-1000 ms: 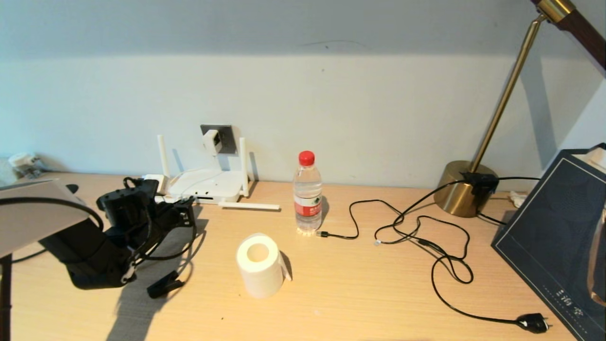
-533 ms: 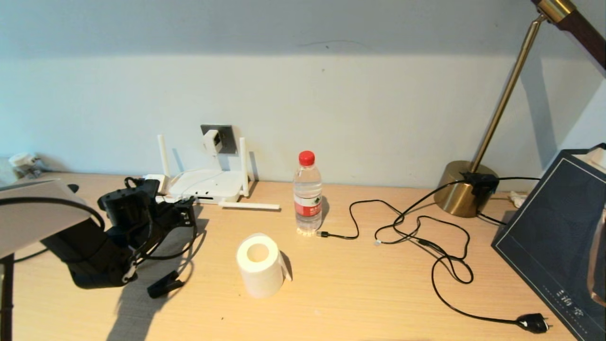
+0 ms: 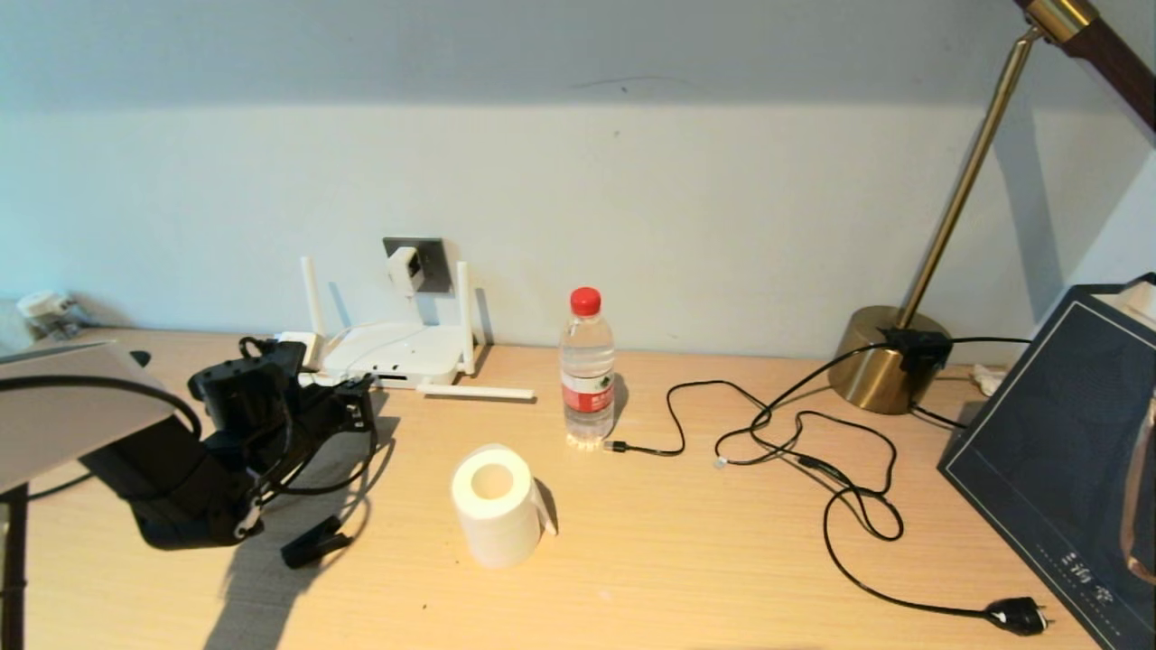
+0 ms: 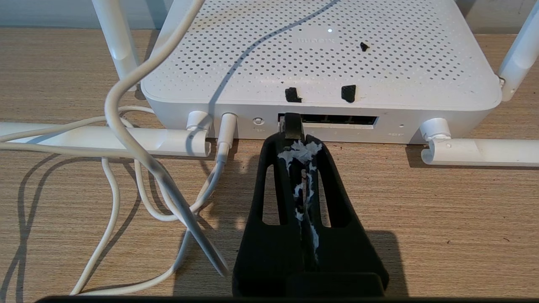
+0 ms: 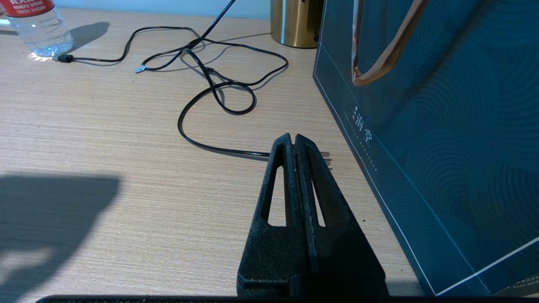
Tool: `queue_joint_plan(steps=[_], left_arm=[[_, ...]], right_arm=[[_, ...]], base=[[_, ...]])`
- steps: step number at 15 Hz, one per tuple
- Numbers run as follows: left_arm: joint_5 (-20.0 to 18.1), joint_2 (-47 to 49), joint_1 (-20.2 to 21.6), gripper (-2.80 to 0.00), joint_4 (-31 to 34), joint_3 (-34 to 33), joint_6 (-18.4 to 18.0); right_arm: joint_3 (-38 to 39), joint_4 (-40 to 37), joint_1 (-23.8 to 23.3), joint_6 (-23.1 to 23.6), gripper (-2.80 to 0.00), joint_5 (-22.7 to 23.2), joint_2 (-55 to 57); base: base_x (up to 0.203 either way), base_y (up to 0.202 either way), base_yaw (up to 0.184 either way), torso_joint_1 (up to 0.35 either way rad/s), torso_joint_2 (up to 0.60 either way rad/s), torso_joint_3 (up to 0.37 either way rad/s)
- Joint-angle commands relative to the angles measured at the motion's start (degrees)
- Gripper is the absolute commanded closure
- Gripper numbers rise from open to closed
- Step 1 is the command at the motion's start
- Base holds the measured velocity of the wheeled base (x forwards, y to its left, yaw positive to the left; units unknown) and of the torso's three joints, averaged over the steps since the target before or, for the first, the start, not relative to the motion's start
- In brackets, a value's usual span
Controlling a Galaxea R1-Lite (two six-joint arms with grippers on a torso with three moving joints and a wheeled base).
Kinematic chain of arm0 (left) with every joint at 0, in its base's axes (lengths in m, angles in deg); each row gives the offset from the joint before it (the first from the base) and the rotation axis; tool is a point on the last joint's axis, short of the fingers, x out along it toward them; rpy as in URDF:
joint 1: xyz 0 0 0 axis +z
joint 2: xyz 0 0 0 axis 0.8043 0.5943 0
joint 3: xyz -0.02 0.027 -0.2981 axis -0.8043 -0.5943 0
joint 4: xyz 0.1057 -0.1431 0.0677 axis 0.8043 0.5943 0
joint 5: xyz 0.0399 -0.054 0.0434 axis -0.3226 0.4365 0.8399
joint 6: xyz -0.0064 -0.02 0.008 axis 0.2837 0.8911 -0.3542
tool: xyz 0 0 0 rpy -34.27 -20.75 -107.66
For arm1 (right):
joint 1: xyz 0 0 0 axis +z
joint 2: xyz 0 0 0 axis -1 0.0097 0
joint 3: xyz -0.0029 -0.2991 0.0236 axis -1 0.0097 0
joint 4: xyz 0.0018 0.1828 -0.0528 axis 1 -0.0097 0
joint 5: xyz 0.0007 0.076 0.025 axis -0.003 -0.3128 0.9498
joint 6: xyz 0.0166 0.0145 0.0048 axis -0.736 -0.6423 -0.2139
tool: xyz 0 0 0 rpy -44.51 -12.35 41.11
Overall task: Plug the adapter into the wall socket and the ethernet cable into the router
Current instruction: Align cable and router interface
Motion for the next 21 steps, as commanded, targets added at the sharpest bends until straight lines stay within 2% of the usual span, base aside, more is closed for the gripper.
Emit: queue_joint_plan(steps=[1,21], left_arm=[[-0.03,0.08,0.03,0.0,-0.42,0.05,-0.02],[0.06,1.44,-0.01,0.0,-0.33,2.2,-0.11]], right_arm=[[0.0,0.01,0.0,0.09,0.0,0.0,0.06],[0.0,0.01,0.0,0.04,0.0,0.0,0.04]], base=[[0.0,0.0,0.0,0.0,0.0,0.0],[0.0,0.0,0.0,0.0,0.0,0.0]])
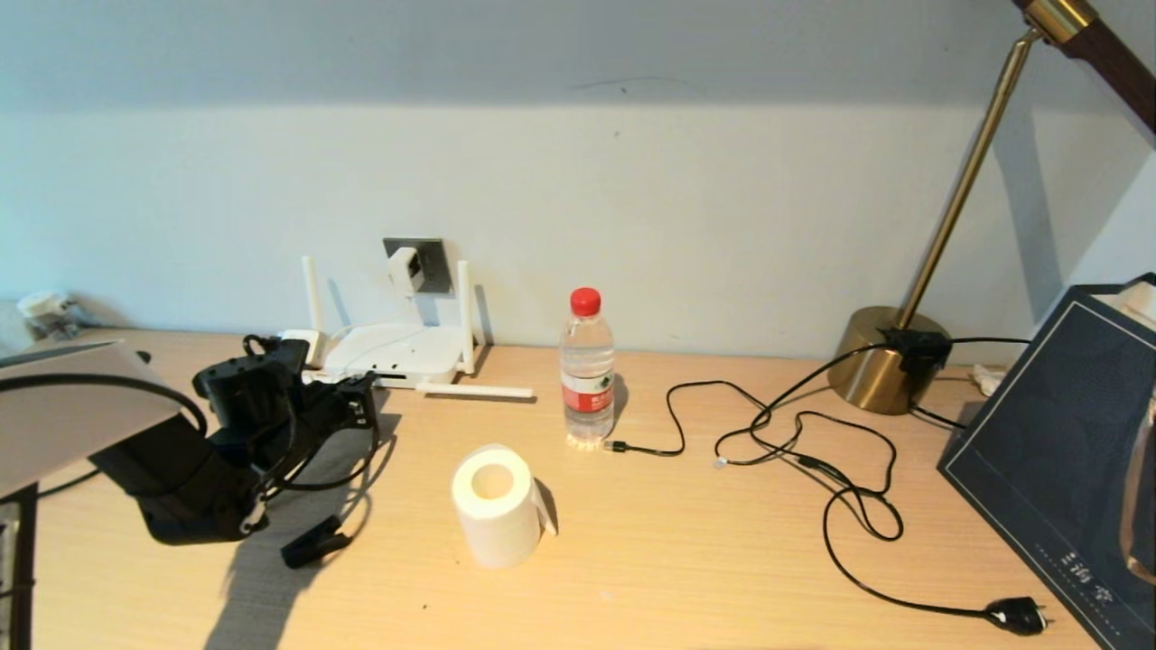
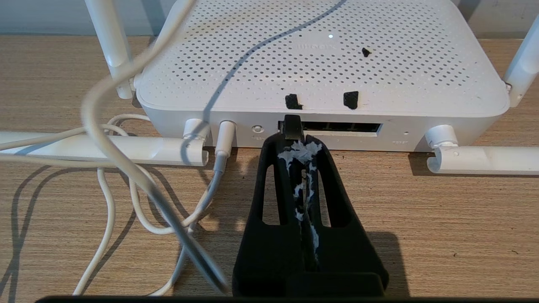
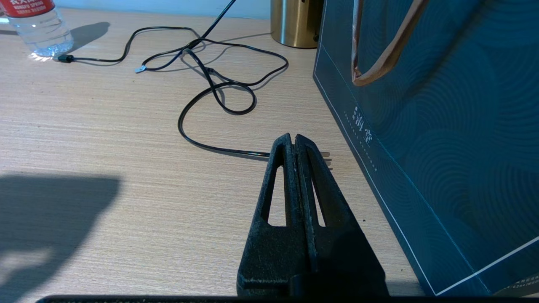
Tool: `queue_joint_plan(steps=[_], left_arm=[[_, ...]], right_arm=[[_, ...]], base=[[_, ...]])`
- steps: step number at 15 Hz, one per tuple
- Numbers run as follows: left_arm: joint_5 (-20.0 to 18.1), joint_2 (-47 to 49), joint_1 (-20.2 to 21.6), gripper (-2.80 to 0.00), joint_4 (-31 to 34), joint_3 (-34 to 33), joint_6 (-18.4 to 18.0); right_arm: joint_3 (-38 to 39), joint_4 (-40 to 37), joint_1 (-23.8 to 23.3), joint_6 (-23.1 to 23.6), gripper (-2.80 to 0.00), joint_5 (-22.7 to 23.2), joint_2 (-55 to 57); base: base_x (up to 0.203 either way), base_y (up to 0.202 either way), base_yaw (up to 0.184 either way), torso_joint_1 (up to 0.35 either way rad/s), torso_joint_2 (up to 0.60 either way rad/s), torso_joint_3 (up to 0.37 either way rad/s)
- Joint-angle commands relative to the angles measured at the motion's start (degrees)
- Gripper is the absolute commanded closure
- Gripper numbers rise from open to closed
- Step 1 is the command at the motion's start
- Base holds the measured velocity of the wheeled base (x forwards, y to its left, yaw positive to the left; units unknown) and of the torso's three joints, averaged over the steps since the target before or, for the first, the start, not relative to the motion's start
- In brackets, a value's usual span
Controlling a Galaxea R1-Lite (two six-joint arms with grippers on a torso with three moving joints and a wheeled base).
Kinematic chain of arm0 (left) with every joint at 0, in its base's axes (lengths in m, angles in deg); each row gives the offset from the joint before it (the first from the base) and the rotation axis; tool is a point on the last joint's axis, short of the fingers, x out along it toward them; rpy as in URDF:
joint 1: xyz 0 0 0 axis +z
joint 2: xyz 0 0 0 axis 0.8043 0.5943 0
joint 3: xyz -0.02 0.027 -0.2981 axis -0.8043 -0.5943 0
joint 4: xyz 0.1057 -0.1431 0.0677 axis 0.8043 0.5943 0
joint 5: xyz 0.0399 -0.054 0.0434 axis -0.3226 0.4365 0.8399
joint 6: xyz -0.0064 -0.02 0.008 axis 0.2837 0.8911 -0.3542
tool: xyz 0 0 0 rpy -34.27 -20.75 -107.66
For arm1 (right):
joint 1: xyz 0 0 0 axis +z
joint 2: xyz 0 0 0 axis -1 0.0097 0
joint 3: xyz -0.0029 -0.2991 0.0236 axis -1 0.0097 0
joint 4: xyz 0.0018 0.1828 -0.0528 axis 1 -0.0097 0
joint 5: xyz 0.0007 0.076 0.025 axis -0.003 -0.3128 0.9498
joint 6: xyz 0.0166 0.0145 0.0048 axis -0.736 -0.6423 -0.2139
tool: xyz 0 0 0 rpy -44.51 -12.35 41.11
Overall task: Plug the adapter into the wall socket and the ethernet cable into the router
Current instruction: Align cable and router interface
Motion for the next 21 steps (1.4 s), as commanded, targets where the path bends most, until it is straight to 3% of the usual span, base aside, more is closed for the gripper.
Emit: queue_joint_plan(steps=[1,21], left_arm=[[0.05,0.98,-0.06,0.0,-0.49,0.73,-0.05],[0.18,3.35,-1.11,0.0,-0.49,1.93,-0.14]], right_arm=[[0.0,-0.01,-0.01,0.08,0.0,0.0,-0.02],[0.0,-0.01,-0.01,0.04,0.0,0.0,-0.02]], base=[[0.0,0.0,0.0,0.0,0.0,0.0],[0.0,0.0,0.0,0.0,0.0,0.0]])
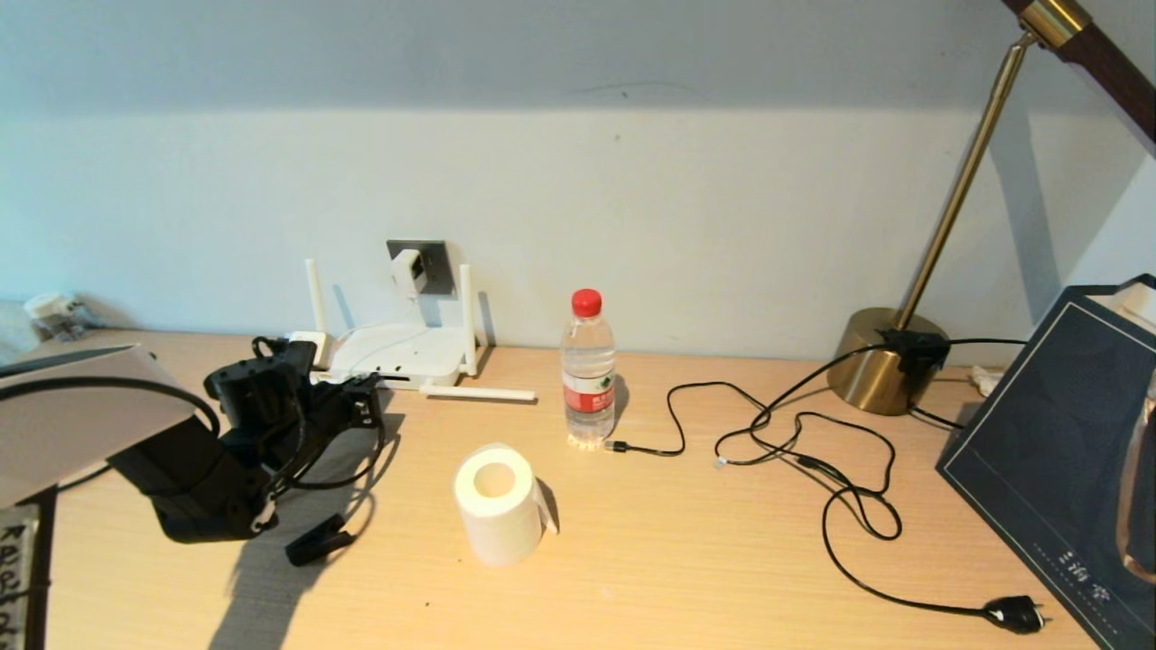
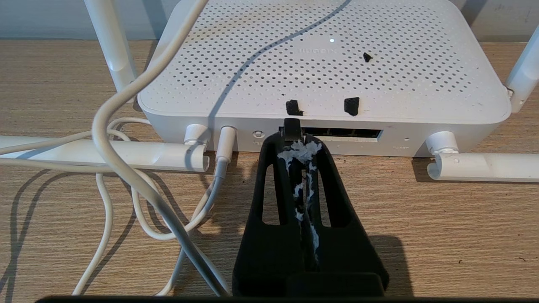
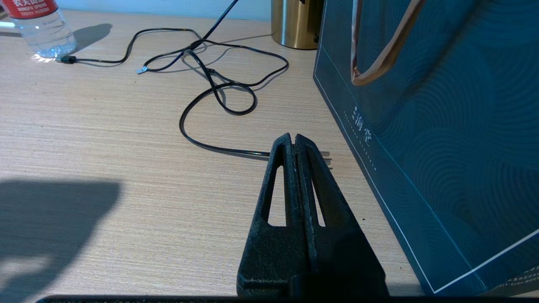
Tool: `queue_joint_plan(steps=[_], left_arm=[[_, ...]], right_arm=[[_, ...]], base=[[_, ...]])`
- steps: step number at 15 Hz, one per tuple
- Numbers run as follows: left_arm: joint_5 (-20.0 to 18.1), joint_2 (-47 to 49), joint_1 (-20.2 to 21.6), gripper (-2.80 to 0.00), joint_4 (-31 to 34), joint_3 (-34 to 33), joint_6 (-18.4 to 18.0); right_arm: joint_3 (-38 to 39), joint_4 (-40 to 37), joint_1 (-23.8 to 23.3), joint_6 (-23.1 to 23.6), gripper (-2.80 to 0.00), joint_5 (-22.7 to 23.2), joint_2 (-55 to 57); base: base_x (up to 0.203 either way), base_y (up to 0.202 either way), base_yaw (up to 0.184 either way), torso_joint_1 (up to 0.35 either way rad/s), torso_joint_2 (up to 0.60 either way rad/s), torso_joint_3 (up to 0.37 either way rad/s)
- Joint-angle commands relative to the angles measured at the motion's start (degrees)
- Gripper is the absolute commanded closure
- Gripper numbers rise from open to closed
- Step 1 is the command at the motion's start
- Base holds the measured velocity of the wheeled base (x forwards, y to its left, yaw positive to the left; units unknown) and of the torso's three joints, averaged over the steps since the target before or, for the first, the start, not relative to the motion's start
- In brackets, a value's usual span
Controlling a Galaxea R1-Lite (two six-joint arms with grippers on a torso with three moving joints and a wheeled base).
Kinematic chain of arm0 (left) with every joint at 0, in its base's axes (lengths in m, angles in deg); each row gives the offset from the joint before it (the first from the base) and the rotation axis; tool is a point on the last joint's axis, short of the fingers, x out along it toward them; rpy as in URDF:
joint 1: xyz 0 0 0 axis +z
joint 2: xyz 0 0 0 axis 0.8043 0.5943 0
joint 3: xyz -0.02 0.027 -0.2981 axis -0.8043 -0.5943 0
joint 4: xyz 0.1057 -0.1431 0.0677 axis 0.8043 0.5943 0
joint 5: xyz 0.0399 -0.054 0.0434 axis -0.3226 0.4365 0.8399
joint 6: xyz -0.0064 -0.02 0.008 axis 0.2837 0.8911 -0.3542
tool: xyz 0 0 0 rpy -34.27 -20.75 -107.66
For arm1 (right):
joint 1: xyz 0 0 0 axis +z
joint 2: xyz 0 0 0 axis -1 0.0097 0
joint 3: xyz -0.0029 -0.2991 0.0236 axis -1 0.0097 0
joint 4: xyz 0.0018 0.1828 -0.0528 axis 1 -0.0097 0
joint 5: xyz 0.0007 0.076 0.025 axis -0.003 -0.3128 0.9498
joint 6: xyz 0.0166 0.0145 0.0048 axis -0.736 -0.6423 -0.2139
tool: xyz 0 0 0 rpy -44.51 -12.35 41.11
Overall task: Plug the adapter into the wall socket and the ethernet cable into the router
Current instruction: Align cable and router interface
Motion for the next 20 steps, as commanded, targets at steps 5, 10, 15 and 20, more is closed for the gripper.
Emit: queue_joint_plan(steps=[5,10,15,20], left_arm=[[-0.02,0.88,-0.48,0.0,-0.14,0.09,-0.07],[-0.02,1.94,-0.61,0.0,-0.18,0.18,-0.03],[-0.11,2.28,-0.61,0.0,-0.18,0.18,-0.03],[-0.11,2.28,-0.61,0.0,-0.18,0.27,-0.03]], right_arm=[[0.0,0.02,0.0,0.02,0.0,0.0,0.03],[0.0,0.02,0.0,0.07,0.0,0.0,-0.02],[0.0,0.02,0.0,0.0,0.0,0.0,-0.02],[0.0,0.02,0.0,0.07,0.0,0.0,-0.02]], base=[[0.0,0.0,0.0,0.0,0.0,0.0],[0.0,0.0,0.0,0.0,0.0,0.0],[0.0,0.0,0.0,0.0,0.0,0.0],[0.0,0.0,0.0,0.0,0.0,0.0]])
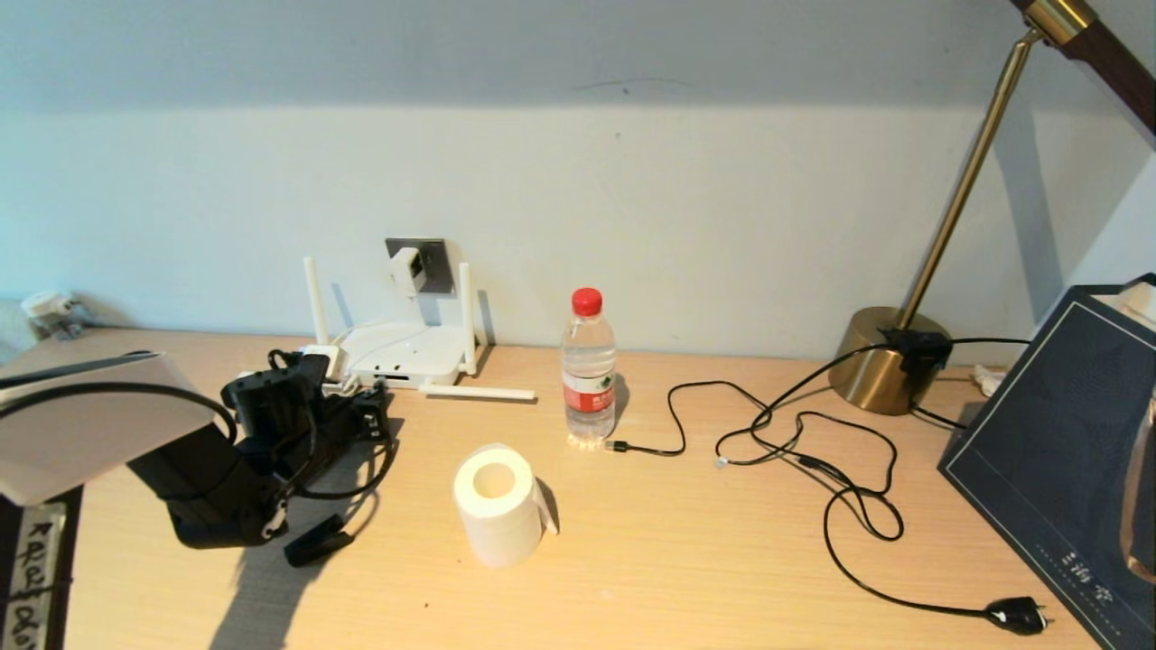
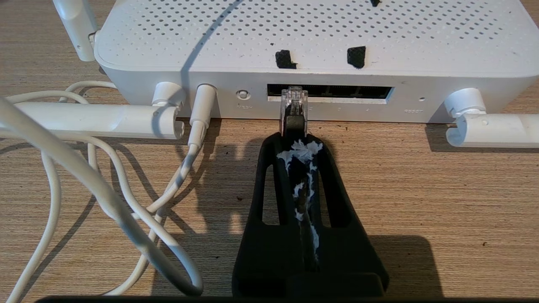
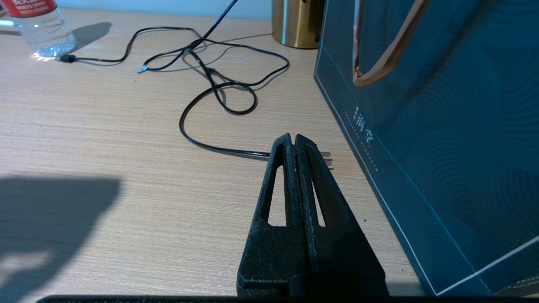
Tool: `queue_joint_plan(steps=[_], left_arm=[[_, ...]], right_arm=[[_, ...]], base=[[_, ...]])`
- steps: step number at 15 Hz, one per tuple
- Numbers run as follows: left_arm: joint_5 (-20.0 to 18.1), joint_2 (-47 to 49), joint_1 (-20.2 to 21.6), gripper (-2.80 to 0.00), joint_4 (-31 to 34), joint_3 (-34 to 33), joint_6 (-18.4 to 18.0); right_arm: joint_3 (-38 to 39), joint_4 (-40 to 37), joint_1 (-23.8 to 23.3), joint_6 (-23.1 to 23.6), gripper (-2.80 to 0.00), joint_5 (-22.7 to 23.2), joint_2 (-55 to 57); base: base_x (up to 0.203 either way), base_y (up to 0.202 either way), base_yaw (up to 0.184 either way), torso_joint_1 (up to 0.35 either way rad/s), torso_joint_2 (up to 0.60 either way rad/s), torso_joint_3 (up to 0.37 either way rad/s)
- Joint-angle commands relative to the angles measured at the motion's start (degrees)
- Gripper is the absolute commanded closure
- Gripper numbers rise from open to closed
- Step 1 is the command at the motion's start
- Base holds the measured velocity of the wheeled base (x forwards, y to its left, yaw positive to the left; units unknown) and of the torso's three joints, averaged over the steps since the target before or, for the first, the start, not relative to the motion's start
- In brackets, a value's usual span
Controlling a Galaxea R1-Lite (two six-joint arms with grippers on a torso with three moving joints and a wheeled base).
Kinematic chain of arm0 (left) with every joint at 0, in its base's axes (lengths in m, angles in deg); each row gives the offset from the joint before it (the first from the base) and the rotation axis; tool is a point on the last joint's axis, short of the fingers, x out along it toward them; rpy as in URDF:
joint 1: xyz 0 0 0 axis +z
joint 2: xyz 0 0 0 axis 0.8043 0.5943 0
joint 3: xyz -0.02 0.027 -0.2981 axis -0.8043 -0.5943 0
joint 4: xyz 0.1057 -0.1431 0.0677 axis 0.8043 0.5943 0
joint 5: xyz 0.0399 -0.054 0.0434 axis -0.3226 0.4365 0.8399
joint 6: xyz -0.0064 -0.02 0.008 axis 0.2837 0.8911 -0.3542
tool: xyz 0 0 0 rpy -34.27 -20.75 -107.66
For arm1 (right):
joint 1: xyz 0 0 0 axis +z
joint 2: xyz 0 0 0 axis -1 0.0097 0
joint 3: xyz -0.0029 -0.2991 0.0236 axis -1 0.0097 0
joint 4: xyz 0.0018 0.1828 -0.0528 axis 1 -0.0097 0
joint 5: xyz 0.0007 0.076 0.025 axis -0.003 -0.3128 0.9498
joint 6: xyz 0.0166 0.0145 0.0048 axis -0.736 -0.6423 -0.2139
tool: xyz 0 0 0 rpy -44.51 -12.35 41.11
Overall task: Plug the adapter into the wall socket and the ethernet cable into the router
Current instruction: Align cable and router interface
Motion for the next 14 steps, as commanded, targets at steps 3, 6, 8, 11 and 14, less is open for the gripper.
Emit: queue_joint_plan(steps=[3,6,8,11,14], left_arm=[[0.01,-0.17,0.03,0.0,-0.63,-0.15,-0.03],[0.01,-0.7,0.03,0.0,-0.64,-0.42,-0.11],[0.01,-0.87,0.11,0.0,-0.63,-0.51,-0.12],[-0.03,-0.96,0.28,0.0,-0.72,-0.99,-0.12],[-0.07,-1.34,0.5,0.0,-0.81,-1.68,-0.12]], right_arm=[[0.0,-0.01,0.0,0.06,0.0,0.0,0.0],[0.0,-0.01,0.0,0.06,0.0,0.0,-0.02],[0.0,-0.01,0.0,0.06,0.0,0.0,-0.02],[0.0,-0.01,0.0,-0.03,0.0,0.0,0.02],[0.0,-0.01,0.0,-0.03,0.0,0.0,-0.02]], base=[[0.0,0.0,0.0,0.0,0.0,0.0],[0.0,0.0,0.0,0.0,0.0,0.0],[0.0,0.0,0.0,0.0,0.0,0.0],[0.0,0.0,0.0,0.0,0.0,0.0],[0.0,0.0,0.0,0.0,0.0,0.0]])
